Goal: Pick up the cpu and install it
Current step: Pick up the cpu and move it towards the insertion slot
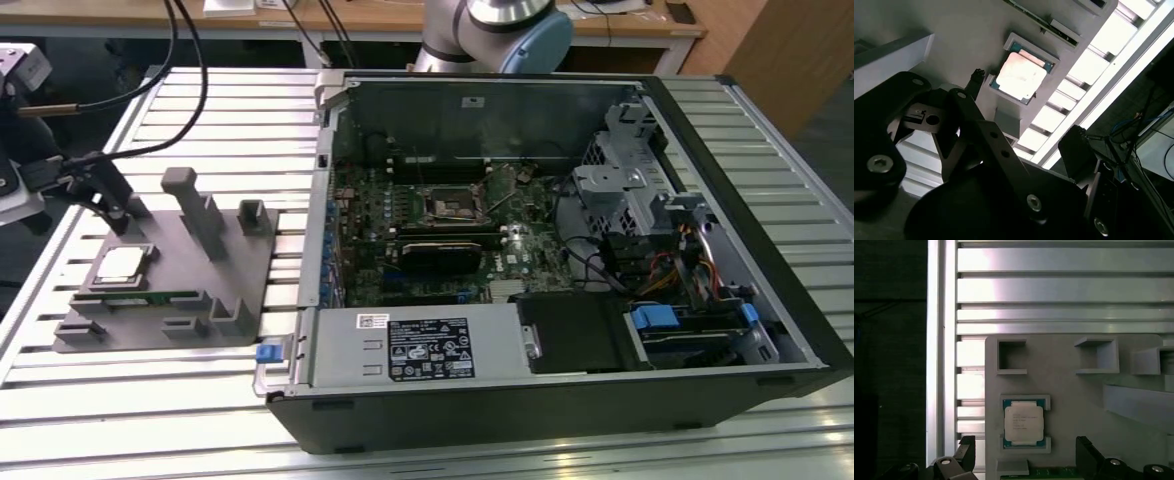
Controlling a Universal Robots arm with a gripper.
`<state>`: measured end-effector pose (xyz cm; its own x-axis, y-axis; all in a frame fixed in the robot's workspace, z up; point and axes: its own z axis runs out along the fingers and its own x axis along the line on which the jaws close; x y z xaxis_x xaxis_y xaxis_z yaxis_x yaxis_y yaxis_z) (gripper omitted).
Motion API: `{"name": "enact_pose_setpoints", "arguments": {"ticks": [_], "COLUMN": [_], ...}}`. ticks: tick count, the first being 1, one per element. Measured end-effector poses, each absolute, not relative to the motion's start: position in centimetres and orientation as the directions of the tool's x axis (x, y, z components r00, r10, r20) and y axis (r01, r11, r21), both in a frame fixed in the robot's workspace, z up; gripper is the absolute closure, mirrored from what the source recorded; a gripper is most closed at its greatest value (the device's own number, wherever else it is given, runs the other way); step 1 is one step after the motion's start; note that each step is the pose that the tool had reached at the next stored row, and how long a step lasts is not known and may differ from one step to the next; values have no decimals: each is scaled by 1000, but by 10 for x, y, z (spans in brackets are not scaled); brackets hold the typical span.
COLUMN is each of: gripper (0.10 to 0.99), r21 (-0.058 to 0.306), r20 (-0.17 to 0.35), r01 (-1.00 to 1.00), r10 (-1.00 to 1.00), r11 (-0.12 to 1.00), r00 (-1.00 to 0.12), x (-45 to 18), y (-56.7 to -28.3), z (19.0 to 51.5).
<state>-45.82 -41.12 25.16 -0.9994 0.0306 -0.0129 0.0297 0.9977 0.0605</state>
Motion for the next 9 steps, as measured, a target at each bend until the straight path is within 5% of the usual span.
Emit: {"name": "enact_pose_setpoints", "arguments": {"ticks": [9], "gripper": [208], "r21": [61], "r20": [-12], "r01": [27], "r10": [28], "r11": [998], "r00": [-1000], "x": [-458], "y": [-413], "z": [244]}}
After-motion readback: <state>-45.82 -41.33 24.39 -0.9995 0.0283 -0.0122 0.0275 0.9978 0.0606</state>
